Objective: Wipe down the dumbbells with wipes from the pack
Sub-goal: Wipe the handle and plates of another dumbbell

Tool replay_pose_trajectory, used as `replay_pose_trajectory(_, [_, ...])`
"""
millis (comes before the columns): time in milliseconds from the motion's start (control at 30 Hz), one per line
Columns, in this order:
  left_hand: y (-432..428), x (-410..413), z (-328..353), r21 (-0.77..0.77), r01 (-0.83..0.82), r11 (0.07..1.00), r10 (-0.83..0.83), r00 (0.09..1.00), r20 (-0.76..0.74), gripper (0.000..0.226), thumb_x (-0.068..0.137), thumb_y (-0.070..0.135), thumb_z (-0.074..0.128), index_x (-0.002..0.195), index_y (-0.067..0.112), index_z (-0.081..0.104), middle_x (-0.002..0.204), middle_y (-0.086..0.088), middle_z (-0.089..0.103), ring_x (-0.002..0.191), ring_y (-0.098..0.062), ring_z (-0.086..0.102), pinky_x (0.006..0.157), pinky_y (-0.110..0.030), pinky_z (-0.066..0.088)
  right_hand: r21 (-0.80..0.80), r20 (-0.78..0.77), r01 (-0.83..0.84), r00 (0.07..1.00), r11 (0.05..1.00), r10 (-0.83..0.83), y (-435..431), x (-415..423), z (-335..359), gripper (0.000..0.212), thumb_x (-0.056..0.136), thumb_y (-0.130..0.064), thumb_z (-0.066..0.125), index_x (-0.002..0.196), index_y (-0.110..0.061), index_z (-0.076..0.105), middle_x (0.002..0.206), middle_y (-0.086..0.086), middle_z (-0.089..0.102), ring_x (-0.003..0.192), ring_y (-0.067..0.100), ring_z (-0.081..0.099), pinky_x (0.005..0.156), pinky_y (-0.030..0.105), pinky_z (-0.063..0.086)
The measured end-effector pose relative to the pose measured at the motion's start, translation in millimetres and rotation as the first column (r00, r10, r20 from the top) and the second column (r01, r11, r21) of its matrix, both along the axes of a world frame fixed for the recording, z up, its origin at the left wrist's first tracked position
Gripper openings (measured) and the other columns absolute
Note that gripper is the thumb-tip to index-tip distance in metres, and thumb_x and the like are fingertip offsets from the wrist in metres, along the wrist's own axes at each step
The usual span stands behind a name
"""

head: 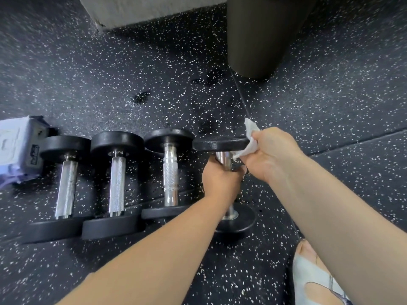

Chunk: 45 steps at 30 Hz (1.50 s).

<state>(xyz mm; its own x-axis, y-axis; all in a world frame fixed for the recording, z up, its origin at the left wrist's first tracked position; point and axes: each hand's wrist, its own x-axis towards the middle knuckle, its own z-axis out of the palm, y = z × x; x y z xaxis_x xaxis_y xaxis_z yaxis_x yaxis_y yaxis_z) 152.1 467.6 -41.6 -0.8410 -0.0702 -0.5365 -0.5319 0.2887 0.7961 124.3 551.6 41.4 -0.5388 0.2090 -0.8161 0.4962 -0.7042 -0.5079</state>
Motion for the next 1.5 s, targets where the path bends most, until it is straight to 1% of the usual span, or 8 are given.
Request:
replay_pose_trajectory(100, [-2,0,-7,0.040,-0.011,0.999,0.010,1.000,0.017,0.029,0.070,0.013,0.076,0.094,0.010,0.060,0.072,-0.008,0.065,0.056,-0.022,0.058,0.056,-0.036,0.054,-0.110,0.076,0.167,0.984,0.980,-0.160,7,-10,-7,0.038,0.093,0.010,0.029,0.119,-0.002,0.052,0.126,0.001,0.061,0.093,0.015,0.060,0.088,0.044,0.055])
replay_pose_trajectory(233, [-3,-2,-7,0.048,-0.037,0.998,0.035,0.999,0.040,0.019,0.072,0.006,0.068,0.086,0.012,0.055,0.064,-0.004,0.056,0.053,-0.019,0.050,0.053,-0.032,0.047,-0.061,0.139,0.117,0.984,0.991,-0.108,10,-17,-30,0.039,0.086,0.012,0.036,0.117,0.003,0.056,0.105,0.010,0.067,0.086,0.027,0.066,0.067,0.054,0.056])
replay_pose_trajectory(467, [-9,-9,-6,0.074,-0.084,0.994,0.080,0.995,0.051,0.020,0.080,0.002,0.065,0.098,0.007,0.056,0.069,-0.006,0.058,0.052,-0.017,0.052,0.049,-0.024,0.045,-0.118,-0.005,0.101,0.995,0.988,-0.102,0,-2,-10,0.032,0.093,0.007,0.042,0.123,0.001,0.051,0.118,0.014,0.060,0.090,0.029,0.063,0.053,0.041,0.058])
replay_pose_trajectory(633, [-10,-7,-3,0.100,-0.085,0.991,0.079,0.995,0.059,0.024,0.079,0.001,0.064,0.102,0.000,0.058,0.068,-0.008,0.057,0.048,-0.014,0.050,0.045,-0.022,0.043,-0.087,-0.010,0.021,1.000,0.996,-0.022,-5,-8,-8,0.025,0.096,0.007,0.033,0.106,-0.001,0.054,0.109,0.010,0.061,0.102,0.024,0.059,0.079,0.040,0.054])
replay_pose_trajectory(867, [-12,-2,-1,0.098,0.003,0.995,-0.010,0.997,0.081,0.016,0.076,0.000,0.065,0.088,0.006,0.055,0.062,-0.006,0.052,0.053,-0.019,0.049,0.051,-0.026,0.043,-0.054,0.059,-0.084,0.994,0.995,0.087,9,-11,-24,0.022,0.090,0.008,0.041,0.076,-0.001,0.055,0.053,0.009,0.061,0.042,0.020,0.061,0.055,0.033,0.059])
replay_pose_trajectory(1100, [-10,-1,9,0.314,0.033,0.949,-0.135,0.941,0.309,0.017,0.076,-0.006,0.063,0.069,0.006,0.054,0.047,-0.002,0.050,0.044,-0.017,0.047,0.049,-0.027,0.040,-0.045,0.008,0.024,1.000,0.999,-0.024,28,7,-23,0.032,0.092,0.006,0.044,0.124,0.002,0.049,0.088,0.010,0.056,0.069,0.020,0.059,0.052,0.037,0.058])
replay_pose_trajectory(1233, [-5,-2,14,0.333,0.127,0.934,-0.236,0.921,0.310,0.014,0.075,-0.004,0.065,0.068,0.005,0.057,0.053,-0.005,0.055,0.045,-0.017,0.051,0.050,-0.026,0.045,0.008,0.056,0.042,0.998,0.999,-0.043,34,15,-15,0.029,0.093,0.010,0.041,0.120,0.002,0.050,0.106,0.012,0.064,0.092,0.023,0.064,0.060,0.041,0.060])
replay_pose_trajectory(1500, [10,26,17,-0.268,0.201,0.942,-0.194,0.980,0.054,0.039,0.082,0.022,0.066,0.105,0.015,0.035,0.095,-0.003,0.055,0.081,-0.024,0.054,0.064,-0.031,0.040,0.046,0.052,0.002,0.999,0.999,-0.004,26,12,-19,0.015,0.092,0.009,0.041,0.092,-0.003,0.049,0.135,0.018,0.054,0.122,0.033,0.055,0.101,0.052,0.045])
